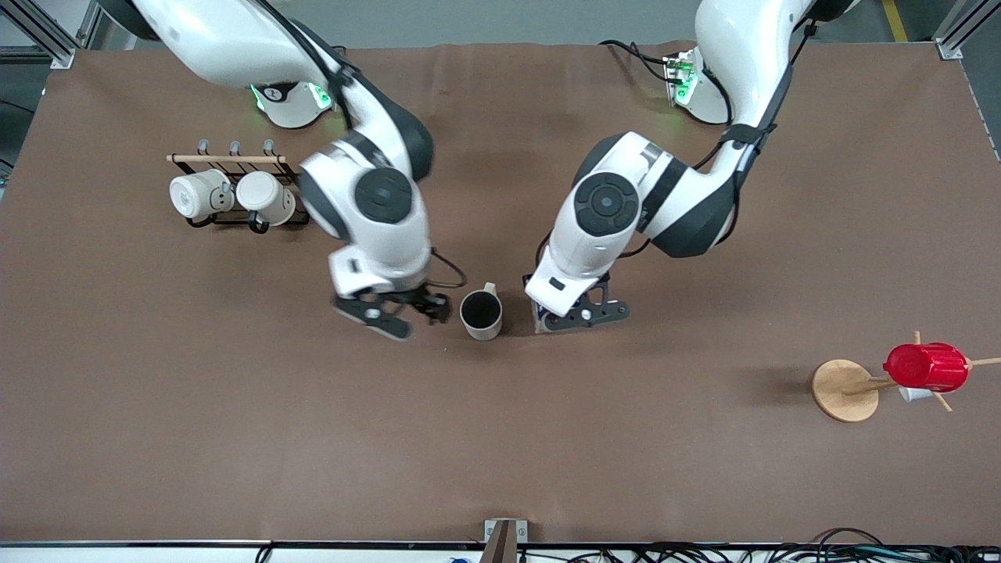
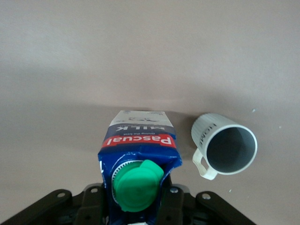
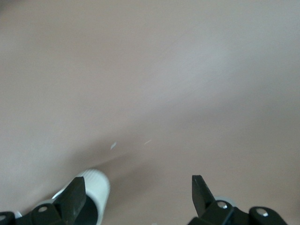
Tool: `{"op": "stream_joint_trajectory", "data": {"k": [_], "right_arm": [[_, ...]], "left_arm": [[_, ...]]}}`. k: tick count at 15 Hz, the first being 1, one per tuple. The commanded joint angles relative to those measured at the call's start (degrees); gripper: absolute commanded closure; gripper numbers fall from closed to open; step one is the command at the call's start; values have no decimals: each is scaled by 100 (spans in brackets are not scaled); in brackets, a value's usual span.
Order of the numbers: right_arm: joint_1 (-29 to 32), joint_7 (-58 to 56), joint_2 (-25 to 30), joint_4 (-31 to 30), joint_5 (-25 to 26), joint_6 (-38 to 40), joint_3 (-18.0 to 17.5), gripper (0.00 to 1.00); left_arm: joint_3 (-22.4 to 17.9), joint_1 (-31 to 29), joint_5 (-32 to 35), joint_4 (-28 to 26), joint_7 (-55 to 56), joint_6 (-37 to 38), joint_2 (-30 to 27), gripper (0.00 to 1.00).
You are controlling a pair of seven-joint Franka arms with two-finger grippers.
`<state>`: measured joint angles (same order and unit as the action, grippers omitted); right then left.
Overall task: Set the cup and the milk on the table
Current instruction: 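Set the mug down and open the right gripper while the left gripper approaches, then lower the milk carton beside the mug while the right gripper withdraws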
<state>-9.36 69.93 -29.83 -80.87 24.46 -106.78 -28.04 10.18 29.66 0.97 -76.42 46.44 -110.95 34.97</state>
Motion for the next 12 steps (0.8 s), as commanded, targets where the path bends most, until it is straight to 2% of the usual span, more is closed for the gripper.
{"op": "stream_joint_trajectory", "data": {"k": [1, 3, 6, 9, 12], "right_arm": [[680, -40, 1082, -666, 68, 105, -62, 0], [708, -652, 1452, -676, -238, 149, 499, 0], [751, -2565, 1988, -667, -1292, 578, 1518, 0], [1050, -4122, 2393, -659, -1672, 956, 2073, 0], [1016, -5556, 2832, -650, -2269, 1509, 2987, 0]], "left_arm": [[-77, 162, 149, 189, 102, -111, 194, 61], [-77, 233, 149, 206, 110, -225, 273, 61], [-77, 311, 149, 250, 110, -226, 361, 59], [-86, 338, 149, 443, 154, -234, 510, 59], [-86, 365, 149, 461, 427, -401, 599, 58]]}}
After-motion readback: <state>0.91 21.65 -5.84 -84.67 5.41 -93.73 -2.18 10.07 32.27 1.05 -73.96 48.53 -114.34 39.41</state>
